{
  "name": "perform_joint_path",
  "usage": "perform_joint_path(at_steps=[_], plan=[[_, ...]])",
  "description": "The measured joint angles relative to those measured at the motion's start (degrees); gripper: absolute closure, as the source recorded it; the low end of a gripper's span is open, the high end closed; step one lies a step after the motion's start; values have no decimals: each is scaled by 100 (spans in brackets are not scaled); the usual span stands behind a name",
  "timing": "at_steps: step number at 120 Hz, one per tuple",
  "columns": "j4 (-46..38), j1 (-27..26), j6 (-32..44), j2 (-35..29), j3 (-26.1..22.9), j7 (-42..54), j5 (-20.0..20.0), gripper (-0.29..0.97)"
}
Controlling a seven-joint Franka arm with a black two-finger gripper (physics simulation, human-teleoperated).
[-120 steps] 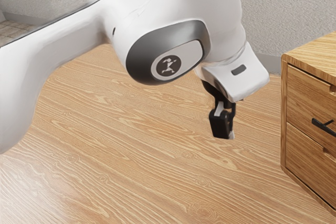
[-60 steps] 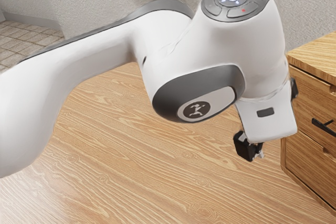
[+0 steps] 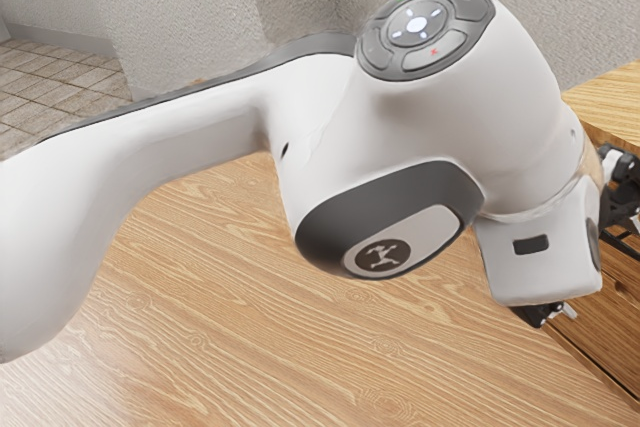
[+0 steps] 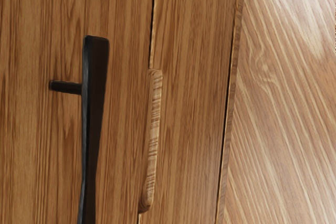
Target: Pull the drawer handle with one arm to open the drawer
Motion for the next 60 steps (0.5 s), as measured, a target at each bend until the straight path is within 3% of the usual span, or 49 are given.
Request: perform_joint_path(at_steps=[60], plan=[[21, 3, 345, 495, -143, 273, -55, 0]])
